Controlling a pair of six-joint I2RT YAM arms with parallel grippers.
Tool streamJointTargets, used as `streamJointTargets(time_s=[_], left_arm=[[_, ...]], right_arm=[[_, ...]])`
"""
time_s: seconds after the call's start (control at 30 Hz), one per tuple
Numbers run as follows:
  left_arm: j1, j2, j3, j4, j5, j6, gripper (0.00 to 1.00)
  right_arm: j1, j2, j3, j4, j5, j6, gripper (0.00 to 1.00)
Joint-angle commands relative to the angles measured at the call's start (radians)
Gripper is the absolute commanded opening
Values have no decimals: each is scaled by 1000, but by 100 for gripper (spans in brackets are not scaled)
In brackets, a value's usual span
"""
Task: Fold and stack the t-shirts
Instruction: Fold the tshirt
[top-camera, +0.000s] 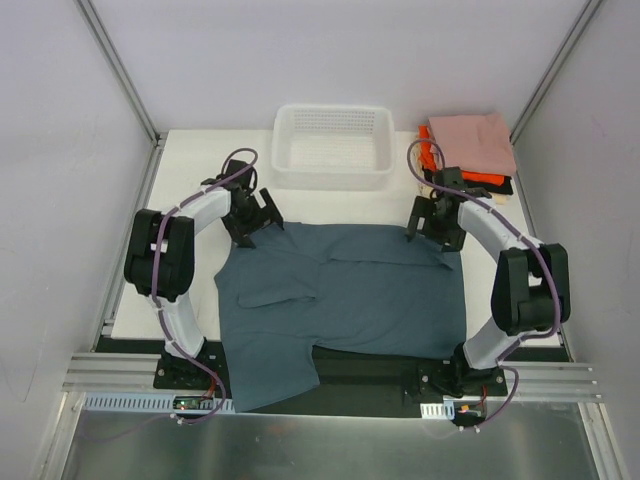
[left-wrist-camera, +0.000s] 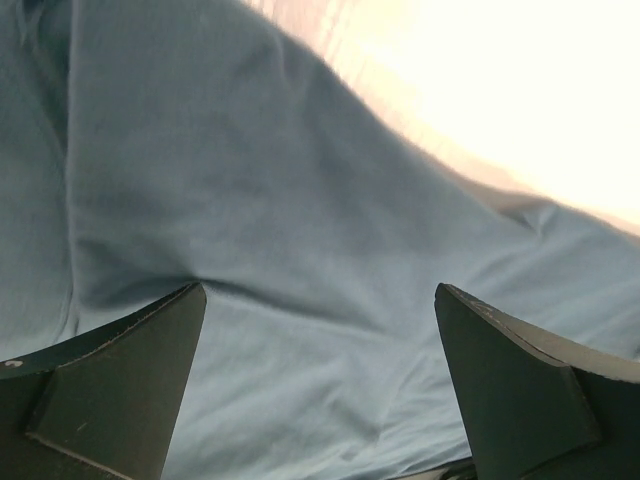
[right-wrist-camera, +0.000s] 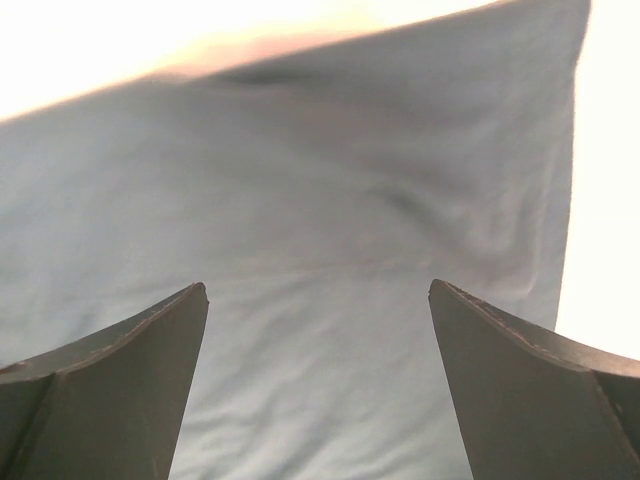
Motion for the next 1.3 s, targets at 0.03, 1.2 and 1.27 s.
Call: streamJointTargets(time_s=[0.03, 1.2, 1.27], left_arm=[[13, 70, 61, -14, -13, 0, 99], [197, 256, 461, -89, 22, 135, 99], [195, 172, 438, -102, 16, 147, 99]], right_arm=[[-132, 136, 61, 52, -144, -37, 96], [-217, 498, 572, -69, -231, -203, 97], [-217, 434, 546, -68, -223, -203, 96]])
